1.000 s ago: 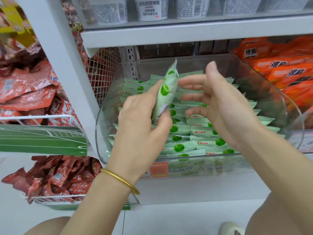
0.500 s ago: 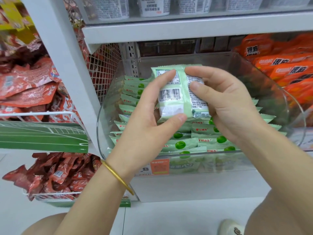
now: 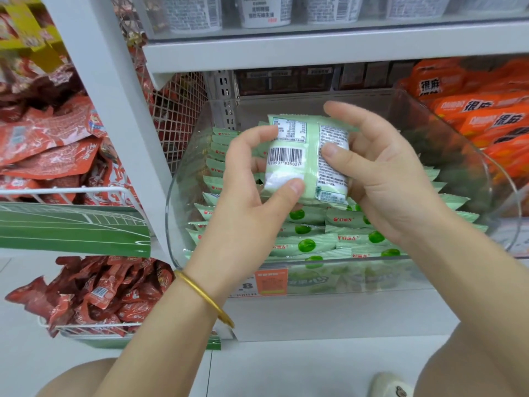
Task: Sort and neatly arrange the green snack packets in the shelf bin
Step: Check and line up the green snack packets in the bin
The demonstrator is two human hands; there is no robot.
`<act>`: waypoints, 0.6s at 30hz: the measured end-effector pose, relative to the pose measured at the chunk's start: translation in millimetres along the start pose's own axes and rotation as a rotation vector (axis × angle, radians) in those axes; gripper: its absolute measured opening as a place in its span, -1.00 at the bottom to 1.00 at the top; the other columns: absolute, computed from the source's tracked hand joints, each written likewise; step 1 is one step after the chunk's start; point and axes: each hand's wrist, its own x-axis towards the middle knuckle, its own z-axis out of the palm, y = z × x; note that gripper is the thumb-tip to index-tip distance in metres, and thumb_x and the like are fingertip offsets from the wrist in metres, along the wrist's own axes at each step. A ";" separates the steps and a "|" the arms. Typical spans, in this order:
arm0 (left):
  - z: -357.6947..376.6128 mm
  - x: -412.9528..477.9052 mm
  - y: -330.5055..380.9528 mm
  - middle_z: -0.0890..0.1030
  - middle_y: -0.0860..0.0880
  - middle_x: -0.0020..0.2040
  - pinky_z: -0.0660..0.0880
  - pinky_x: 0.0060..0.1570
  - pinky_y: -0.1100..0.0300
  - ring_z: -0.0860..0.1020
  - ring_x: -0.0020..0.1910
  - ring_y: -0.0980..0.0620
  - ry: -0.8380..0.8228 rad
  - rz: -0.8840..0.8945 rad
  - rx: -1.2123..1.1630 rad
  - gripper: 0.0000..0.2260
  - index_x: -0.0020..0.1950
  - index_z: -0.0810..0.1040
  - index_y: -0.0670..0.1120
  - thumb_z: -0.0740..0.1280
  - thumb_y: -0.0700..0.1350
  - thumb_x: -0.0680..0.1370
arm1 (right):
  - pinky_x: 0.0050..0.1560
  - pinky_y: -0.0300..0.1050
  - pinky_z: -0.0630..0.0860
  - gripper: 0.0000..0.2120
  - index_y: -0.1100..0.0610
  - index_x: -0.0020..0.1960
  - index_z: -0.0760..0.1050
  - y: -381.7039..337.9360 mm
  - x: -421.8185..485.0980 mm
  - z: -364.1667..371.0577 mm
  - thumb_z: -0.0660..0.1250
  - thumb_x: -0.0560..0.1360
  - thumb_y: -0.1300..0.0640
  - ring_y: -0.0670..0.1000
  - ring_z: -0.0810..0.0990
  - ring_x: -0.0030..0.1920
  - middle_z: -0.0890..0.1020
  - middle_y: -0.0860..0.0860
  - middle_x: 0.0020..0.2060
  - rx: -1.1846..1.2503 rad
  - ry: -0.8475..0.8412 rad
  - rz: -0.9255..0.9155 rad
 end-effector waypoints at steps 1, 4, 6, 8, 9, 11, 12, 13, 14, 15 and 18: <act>0.5 0.4 0.5 0.49 -0.09 0.15 0.57 -0.05 0.18 0.61 -0.04 0.06 0.040 -0.032 -0.052 -0.66 0.18 0.33 0.14 0.30 -0.24 0.55 | -0.25 -0.19 0.56 -0.57 0.03 0.23 0.46 0.5 0.4 -0.1 0.42 0.40 0.20 -0.01 0.64 -0.07 0.63 0.08 0.05 0.009 0.015 0.023; -3.2 3.2 2.4 0.57 -0.12 0.05 0.55 -0.22 0.25 0.61 -0.25 0.08 0.153 -0.174 -0.255 -0.81 0.16 0.42 -0.04 0.22 -0.24 0.58 | -0.41 -0.16 0.52 -0.76 0.13 0.19 0.49 -2.4 2.2 0.5 0.24 0.54 0.18 0.00 0.61 -0.24 0.60 0.09 -0.09 0.122 0.032 0.090; -10.7 7.4 2.5 0.60 -0.10 -0.08 0.51 -0.32 0.29 0.56 -0.35 0.11 0.208 -0.281 -0.397 -0.82 0.17 0.48 -0.14 0.18 -0.25 0.60 | -0.40 -0.14 0.53 -0.69 0.16 0.14 0.53 -2.8 4.0 -1.6 0.08 0.55 0.34 0.03 0.61 -0.23 0.57 0.12 -0.11 0.133 0.031 0.099; -17.5 10.6 2.5 0.60 -0.06 -0.21 0.48 -0.38 0.31 0.53 -0.41 0.12 0.238 -0.354 -0.485 -0.79 0.16 0.53 -0.18 0.16 -0.25 0.60 | -0.28 -0.17 0.56 -0.58 0.08 0.13 0.56 -0.6 5.9 -3.8 0.16 0.42 0.44 -0.01 0.63 -0.13 0.56 0.10 -0.03 -0.031 0.004 0.026; -19.7 11.4 2.5 0.60 -0.04 -0.25 0.47 -0.40 0.32 0.53 -0.43 0.13 0.240 -0.374 -0.504 -0.79 0.16 0.54 -0.19 0.16 -0.25 0.60 | -0.18 -0.19 0.56 -0.54 0.01 0.13 0.56 1.2 7.0 -3.9 0.24 0.38 0.44 -0.05 0.62 -0.04 0.57 0.07 0.05 -0.173 -0.028 -0.034; -21.5 12.2 2.5 0.60 -0.03 -0.30 0.46 -0.42 0.33 0.53 -0.45 0.13 0.229 -0.394 -0.495 -0.79 0.16 0.54 -0.20 0.16 -0.25 0.61 | -0.02 -0.25 0.53 -0.57 -0.04 0.10 0.56 1.8 8.7 0.9 0.43 0.35 0.37 -0.12 0.57 0.11 0.56 -0.01 0.16 -0.372 -0.097 -0.103; -21.3 12.4 2.3 0.60 -0.03 -0.29 0.45 -0.43 0.33 0.53 -0.45 0.13 0.228 -0.395 -0.486 -0.79 0.16 0.54 -0.21 0.16 -0.24 0.61 | -0.01 -0.28 0.52 -0.64 -0.01 0.05 0.56 0.7 9.4 4.8 0.47 0.35 0.32 -0.15 0.57 0.11 0.57 -0.04 0.15 -0.387 -0.107 -0.103; -20.5 12.6 2.5 0.59 -0.03 -0.26 0.46 -0.42 0.32 0.53 -0.45 0.13 0.239 -0.395 -0.469 -0.80 0.15 0.53 -0.20 0.16 -0.22 0.62 | -0.03 -0.31 0.52 -0.71 0.02 -0.01 0.56 -0.4 10.4 8.0 0.48 0.34 0.28 -0.16 0.58 0.08 0.59 -0.07 0.12 -0.382 -0.098 -0.107; -19.9 12.7 2.2 0.58 -0.02 -0.22 0.47 -0.41 0.31 0.54 -0.45 0.12 0.265 -0.380 -0.425 -0.81 0.12 0.52 -0.18 0.14 -0.20 0.63 | -0.07 -0.32 0.52 -0.76 0.04 -0.04 0.55 -1.2 11.2 11.1 0.47 0.35 0.25 -0.17 0.61 0.02 0.61 -0.08 0.08 -0.372 -0.068 -0.116; -19.5 12.7 1.2 0.58 -0.02 -0.15 0.49 -0.38 0.28 0.55 -0.45 0.12 0.297 -0.338 -0.326 -0.82 0.10 0.49 -0.15 0.11 -0.17 0.64 | -0.11 -0.30 0.54 -0.78 0.03 -0.05 0.54 -1.6 12.2 12.7 0.46 0.37 0.23 -0.17 0.63 -0.04 0.64 -0.09 0.01 -0.365 -0.022 -0.120; -24.2 10.7 -5.7 0.52 -0.02 0.06 0.53 -0.08 0.17 0.59 -0.25 0.19 0.352 -0.105 0.297 -0.79 0.20 0.40 -0.07 0.05 -0.19 0.64 | -0.08 -0.14 0.60 -0.79 -0.08 -0.05 0.50 3.5 16.4 9.3 0.43 0.43 0.18 -0.12 0.64 -0.11 0.66 -0.10 -0.11 -0.433 0.094 -0.132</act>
